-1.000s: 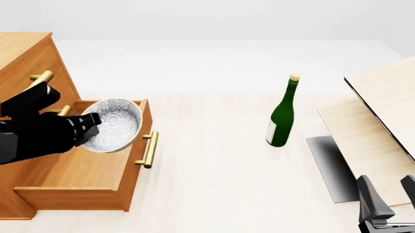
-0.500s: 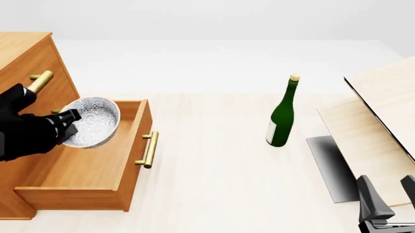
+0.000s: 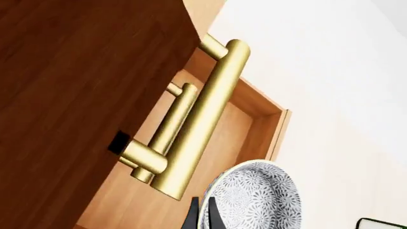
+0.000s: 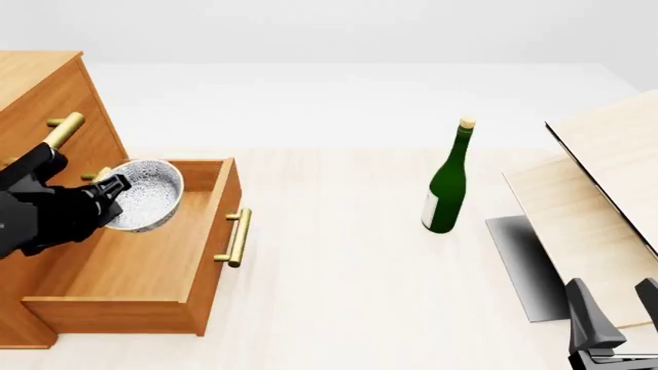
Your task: Put the bowl in the bottom drawer of the cabinet and close it.
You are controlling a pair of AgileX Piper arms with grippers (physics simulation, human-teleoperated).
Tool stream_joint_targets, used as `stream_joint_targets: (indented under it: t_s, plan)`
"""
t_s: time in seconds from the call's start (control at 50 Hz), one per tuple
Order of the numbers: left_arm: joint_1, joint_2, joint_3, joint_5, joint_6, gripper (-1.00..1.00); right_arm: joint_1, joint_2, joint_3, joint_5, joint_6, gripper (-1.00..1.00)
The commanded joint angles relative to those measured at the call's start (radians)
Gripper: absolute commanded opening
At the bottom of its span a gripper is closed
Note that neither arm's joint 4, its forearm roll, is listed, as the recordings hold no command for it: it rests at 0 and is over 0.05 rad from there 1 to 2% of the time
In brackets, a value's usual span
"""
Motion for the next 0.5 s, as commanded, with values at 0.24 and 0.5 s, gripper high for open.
stream_joint_targets:
  t_s: [0.24, 0.5]
  plan:
    - [0.043, 0.159, 0.064, -0.141, -0.012, -1.0, 0.0, 0.0, 0.0, 0.0, 0.0, 1.0]
    - [0.055, 0.184, 0.083, -0.166, -0.013, -1.0, 0.0, 0.0, 0.0, 0.0, 0.0, 1.0]
